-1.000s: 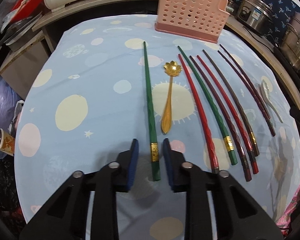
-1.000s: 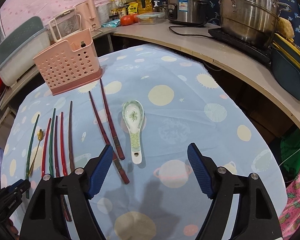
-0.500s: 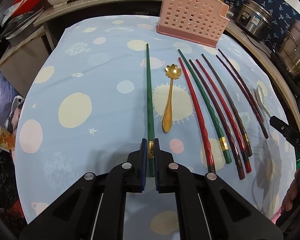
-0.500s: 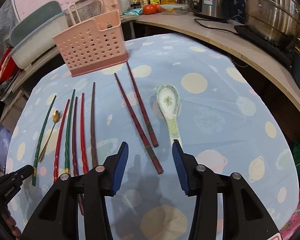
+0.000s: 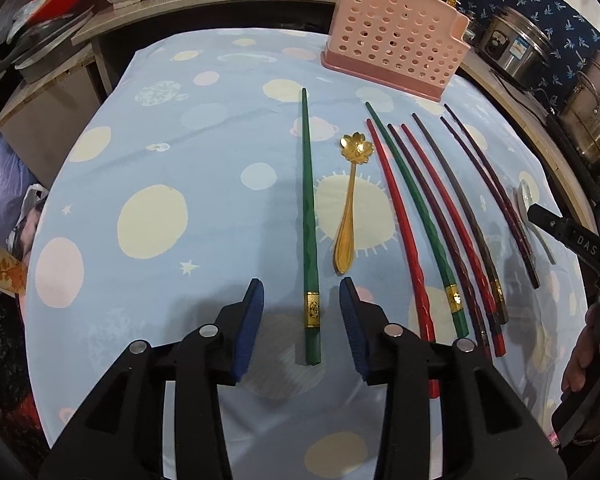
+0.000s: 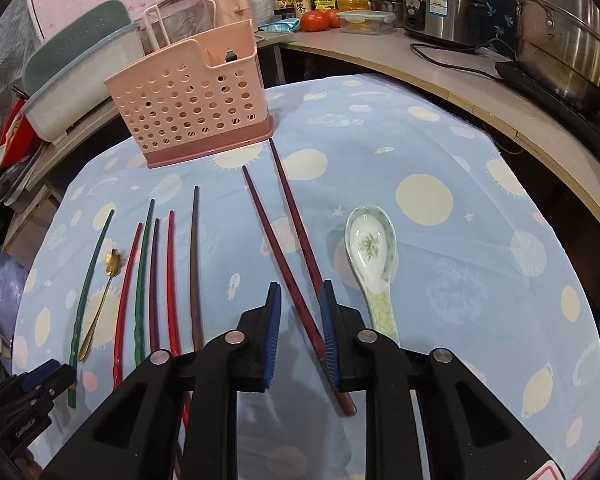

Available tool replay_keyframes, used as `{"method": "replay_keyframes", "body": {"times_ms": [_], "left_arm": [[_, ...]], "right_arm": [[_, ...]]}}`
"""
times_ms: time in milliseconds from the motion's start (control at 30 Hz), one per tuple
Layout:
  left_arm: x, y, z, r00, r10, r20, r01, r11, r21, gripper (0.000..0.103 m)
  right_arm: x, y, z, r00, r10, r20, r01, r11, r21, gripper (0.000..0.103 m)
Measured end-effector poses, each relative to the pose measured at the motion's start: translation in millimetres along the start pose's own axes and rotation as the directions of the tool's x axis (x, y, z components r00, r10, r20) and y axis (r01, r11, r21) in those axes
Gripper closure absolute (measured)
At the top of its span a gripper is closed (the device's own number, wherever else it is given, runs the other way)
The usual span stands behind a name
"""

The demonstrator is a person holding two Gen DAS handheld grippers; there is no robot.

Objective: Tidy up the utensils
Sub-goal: 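Grasp the single green chopstick with the left tool while the right tool grasps a dark red chopstick, then lift both chopsticks and drop them into the pink holder with both tools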

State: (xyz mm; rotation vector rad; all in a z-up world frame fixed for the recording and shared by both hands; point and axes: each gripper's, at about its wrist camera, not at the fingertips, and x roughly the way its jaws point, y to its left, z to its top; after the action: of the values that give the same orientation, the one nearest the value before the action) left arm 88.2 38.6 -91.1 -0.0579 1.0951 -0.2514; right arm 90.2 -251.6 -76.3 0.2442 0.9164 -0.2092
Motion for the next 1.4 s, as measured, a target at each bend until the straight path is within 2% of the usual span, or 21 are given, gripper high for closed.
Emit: {"method": "replay_keyframes", "body": {"times_ms": [133,233,333,500,767,933,1100,1200,1333,1400], "left_arm": [[2.4,-3.0,-0.2,1.000,0.002,0.002,-0.002,1.000,0.018,0.071],[4.5,-5.9,0.3,1.000,-0.002,-0.004,0.002,1.000,0.031,0.090],[4.7,-6.3,-0.2,1.000,-0.016,-0.011,0.016,0.999,0.031,0.095],[3.5,-7.0,-2.9,1.000,-0.024,-0.019,0.025,0.999,0.032,0.095],[3.3,-6.9,-3.7,0.999,-0.025,-0.022,0.026,0.999,0.028,0.095],[2.8,-6.9,-4.2,0.999,-0.024,-0.022,0.025,0.999,0.027,0.095],[2.9,-6.1,-4.1,0.999,-0.026,-0.024,0.026,0.999,0.026,0.095],[2.9,-6.3,-4.2,0.999,-0.026,-0.023,0.027,0.999,0.026,0.095],[3.0,-6.1,-4.6,0.999,-0.029,-0.020,0.029,0.999,0.024,0.095],[2.6,-5.4,-5.2,0.999,-0.033,-0.018,0.033,0.999,0.023,0.095]], "right_arm": [[8.2,-0.9,4.0,1.000,0.008,-0.007,-0.008,1.000,0.005,0.092],[13.6,-0.4,7.4,1.000,0.012,-0.007,-0.012,1.000,0.000,0.095],[19.6,-1.8,9.7,1.000,0.019,-0.014,-0.019,1.000,0.003,0.096],[32.4,-8.1,6.9,0.997,0.054,-0.055,-0.052,0.998,0.034,0.099],[32.6,-16.7,6.1,0.995,0.084,-0.044,-0.081,0.995,0.063,0.098],[31.4,-19.2,7.6,0.997,0.072,-0.042,-0.069,0.995,0.065,0.098],[31.1,-23.4,9.0,0.998,0.044,-0.036,-0.042,0.997,0.058,0.081],[36.9,-26.4,6.3,0.998,0.035,-0.060,-0.031,0.998,0.054,0.081],[35.8,-25.2,1.2,0.999,0.020,-0.049,-0.019,1.000,0.022,0.084],[34.1,-22.6,-1.5,0.999,-0.001,-0.046,0.001,1.000,-0.003,0.092]]}}
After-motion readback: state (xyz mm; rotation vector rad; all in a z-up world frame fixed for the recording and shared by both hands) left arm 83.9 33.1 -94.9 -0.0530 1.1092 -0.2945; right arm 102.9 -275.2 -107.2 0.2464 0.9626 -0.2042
